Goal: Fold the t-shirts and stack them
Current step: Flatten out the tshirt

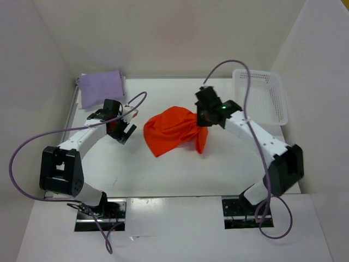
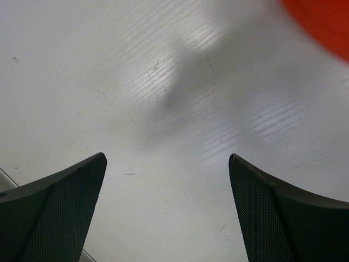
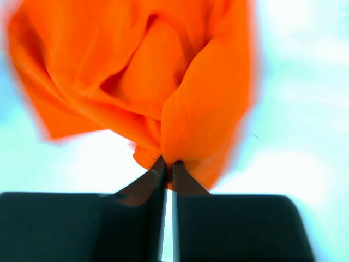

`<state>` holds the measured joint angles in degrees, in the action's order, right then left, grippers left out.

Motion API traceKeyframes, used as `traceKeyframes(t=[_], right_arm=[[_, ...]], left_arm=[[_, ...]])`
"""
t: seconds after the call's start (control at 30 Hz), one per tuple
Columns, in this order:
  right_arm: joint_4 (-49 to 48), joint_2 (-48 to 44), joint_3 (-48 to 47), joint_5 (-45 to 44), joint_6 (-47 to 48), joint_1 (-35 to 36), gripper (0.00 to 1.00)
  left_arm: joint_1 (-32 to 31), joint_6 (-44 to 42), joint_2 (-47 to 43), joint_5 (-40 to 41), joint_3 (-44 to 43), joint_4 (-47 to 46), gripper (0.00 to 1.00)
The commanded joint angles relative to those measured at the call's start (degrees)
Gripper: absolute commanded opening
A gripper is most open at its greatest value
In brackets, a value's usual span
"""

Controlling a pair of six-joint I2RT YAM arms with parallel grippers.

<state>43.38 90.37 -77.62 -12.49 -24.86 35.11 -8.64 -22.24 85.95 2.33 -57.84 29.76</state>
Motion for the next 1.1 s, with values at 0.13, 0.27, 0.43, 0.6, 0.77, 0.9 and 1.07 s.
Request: traceKeyframes(t=[0.13, 0.27, 0.43, 0.6, 0.77, 0.9, 1.07], right_arm=[[14.4, -2.3, 9.3, 2.4, -6.0, -9.4, 1.00], [8.1, -3.7, -0.5, 2.4, -6.0, -6.7, 1.00], [4.0, 14.8, -16.5, -5.0, -0.5, 6.3, 1.00], [5.0, 31.2, -32.1, -8.7, 0.2, 8.5, 1.00], [8.6, 43.3, -41.9, -10.1, -1.2, 6.8, 0.97], [9.0, 45.5, -41.1, -7.8, -2.6, 4.5, 0.59], [2.9, 34.2, -33.1, -3.9, -3.1, 3.2, 0.00]], left_arm=[[0.5, 0.8, 0.3, -5.3, -3.5, 3.3, 0.99], [0.5, 0.2, 0.8, -9.4, -4.9, 4.5, 0.99], [0.5, -0.3, -1.3, -9.3, -4.4, 4.0, 0.99], [0.5, -0.3, -3.8, -8.0, -3.1, 4.0, 0.99], [0.5, -0.3, -4.9, -10.2, -2.5, 4.6, 0.99], [0.5, -0.9, -5.4, -10.8, -2.5, 4.6, 0.99], [0.5, -2.5, -6.0, -16.4, -2.5, 6.6, 0.99]])
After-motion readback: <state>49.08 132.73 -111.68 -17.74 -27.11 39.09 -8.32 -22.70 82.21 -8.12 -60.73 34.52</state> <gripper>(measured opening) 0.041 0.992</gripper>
